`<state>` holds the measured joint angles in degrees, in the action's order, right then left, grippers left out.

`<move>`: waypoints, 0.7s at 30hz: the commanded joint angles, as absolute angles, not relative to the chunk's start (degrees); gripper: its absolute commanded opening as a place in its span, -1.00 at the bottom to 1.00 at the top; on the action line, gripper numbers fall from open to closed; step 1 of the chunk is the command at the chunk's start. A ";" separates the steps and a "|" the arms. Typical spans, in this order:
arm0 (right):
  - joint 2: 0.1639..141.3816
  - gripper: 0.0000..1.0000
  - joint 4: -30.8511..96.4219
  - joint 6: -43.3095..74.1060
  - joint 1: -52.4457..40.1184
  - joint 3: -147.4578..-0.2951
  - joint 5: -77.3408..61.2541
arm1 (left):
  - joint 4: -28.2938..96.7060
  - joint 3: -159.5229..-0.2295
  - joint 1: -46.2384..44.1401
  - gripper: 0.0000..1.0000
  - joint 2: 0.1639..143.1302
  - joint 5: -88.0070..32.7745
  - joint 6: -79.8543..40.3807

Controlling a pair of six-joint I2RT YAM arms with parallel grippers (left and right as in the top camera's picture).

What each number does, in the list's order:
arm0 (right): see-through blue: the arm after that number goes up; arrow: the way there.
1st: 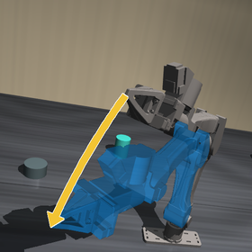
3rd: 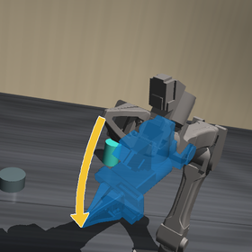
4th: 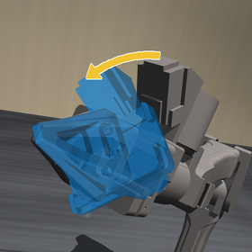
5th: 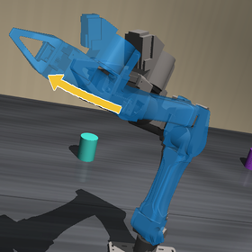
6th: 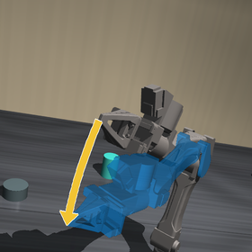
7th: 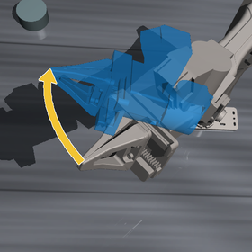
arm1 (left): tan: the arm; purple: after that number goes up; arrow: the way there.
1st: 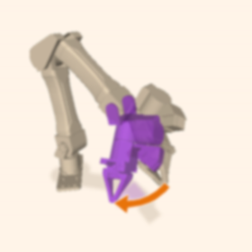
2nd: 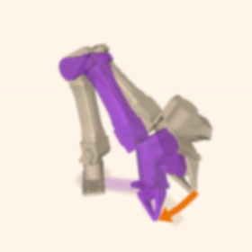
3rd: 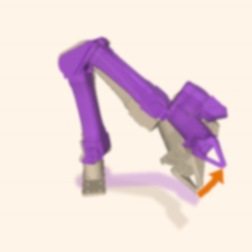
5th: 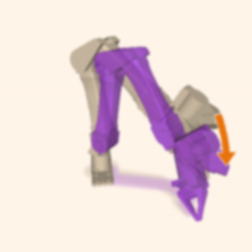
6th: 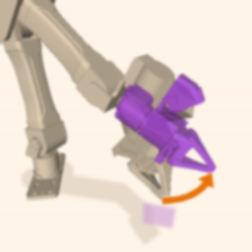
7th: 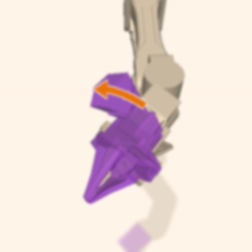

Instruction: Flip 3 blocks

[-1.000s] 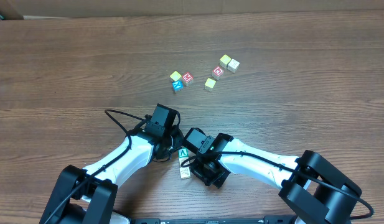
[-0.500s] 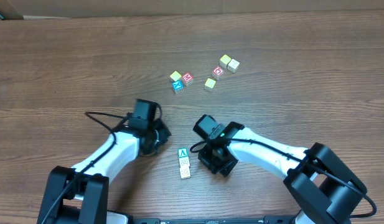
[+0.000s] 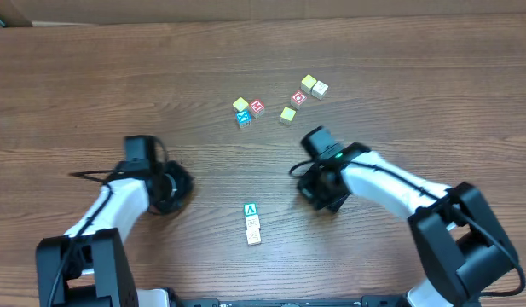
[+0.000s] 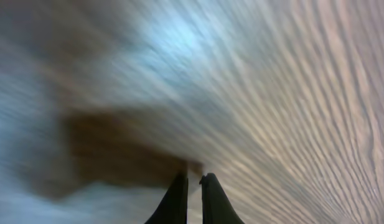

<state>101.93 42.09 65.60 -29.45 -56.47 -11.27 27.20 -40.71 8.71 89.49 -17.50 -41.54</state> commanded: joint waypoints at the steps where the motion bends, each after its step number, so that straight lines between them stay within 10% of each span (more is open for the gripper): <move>1: 100.01 -0.93 43.09 56.31 -23.64 -57.47 -6.61 | 32.36 -47.59 13.45 -0.92 87.11 -20.58 -33.76; 21: 79.57 -0.56 70.37 23.00 -14.28 -92.77 2.94 | 79.15 -95.29 16.80 -0.75 58.24 -10.09 -16.69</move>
<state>82.96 69.23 29.56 -14.24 -88.66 1.19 77.08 -91.79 16.97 62.30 -10.94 -21.78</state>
